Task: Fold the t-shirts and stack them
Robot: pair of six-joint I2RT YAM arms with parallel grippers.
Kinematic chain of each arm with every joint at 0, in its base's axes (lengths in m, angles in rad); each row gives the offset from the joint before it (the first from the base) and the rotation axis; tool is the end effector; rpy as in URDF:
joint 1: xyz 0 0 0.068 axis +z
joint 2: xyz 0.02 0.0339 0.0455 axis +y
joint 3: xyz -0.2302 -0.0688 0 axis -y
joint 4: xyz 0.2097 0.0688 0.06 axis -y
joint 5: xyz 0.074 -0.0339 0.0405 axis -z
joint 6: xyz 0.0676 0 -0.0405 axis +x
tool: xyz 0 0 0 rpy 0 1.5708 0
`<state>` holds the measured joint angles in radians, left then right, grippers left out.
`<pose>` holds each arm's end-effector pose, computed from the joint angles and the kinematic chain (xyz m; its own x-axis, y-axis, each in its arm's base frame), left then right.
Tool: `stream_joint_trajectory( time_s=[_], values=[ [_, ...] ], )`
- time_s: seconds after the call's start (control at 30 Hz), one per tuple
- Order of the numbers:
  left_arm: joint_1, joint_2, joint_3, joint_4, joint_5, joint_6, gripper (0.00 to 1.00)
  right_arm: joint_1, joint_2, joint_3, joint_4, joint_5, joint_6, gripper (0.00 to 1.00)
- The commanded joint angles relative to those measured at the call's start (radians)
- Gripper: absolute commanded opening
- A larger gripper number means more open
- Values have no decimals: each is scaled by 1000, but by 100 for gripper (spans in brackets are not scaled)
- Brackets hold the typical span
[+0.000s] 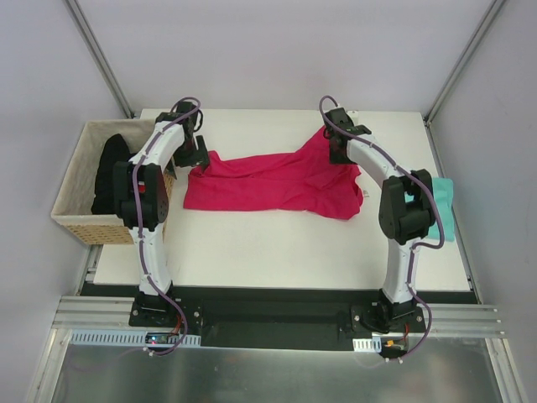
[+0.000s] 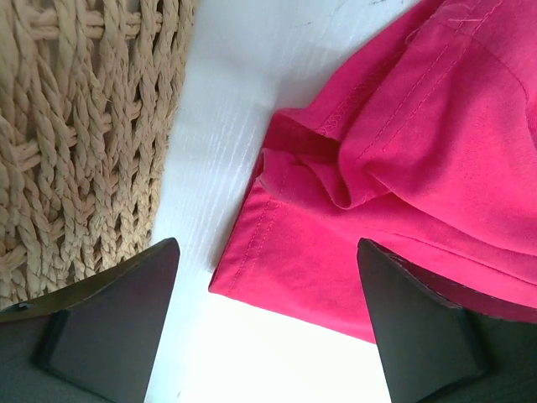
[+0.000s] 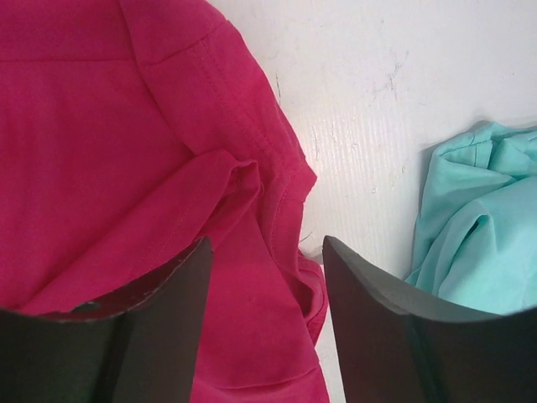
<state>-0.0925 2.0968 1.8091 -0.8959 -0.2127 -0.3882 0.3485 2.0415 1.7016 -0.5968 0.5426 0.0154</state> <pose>0.4062 -0.0233 0.1809 -0.8575 -0.2920 -0.4235 -0.3389 0.9401 0.0380 0.4069 0.1107 0.1991 -0.7572 -0.2611 -0.5988 0.0068 0.9135 -0.4068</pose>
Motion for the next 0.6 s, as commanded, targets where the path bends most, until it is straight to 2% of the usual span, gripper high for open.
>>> stream_joint_trajectory(
  time_s=[0.0, 0.17, 0.27, 0.4, 0.57],
  values=[
    [13, -26, 10, -28, -7, -1, 88, -3, -88, 14, -12, 36, 8, 59],
    [13, -90, -30, -26, -7, -1, 87, 3, -164, -34, 9, 46, 14, 49],
    [13, -132, -68, -26, -2, -3, 86, 27, -201, -74, 11, 54, 20, 36],
    [8, -187, -134, -15, 13, -9, 86, 55, -257, -158, 12, 48, 57, 13],
    [-6, -248, -226, 6, 22, -18, 84, 95, -308, -270, -1, 17, 138, 5]
  ],
)
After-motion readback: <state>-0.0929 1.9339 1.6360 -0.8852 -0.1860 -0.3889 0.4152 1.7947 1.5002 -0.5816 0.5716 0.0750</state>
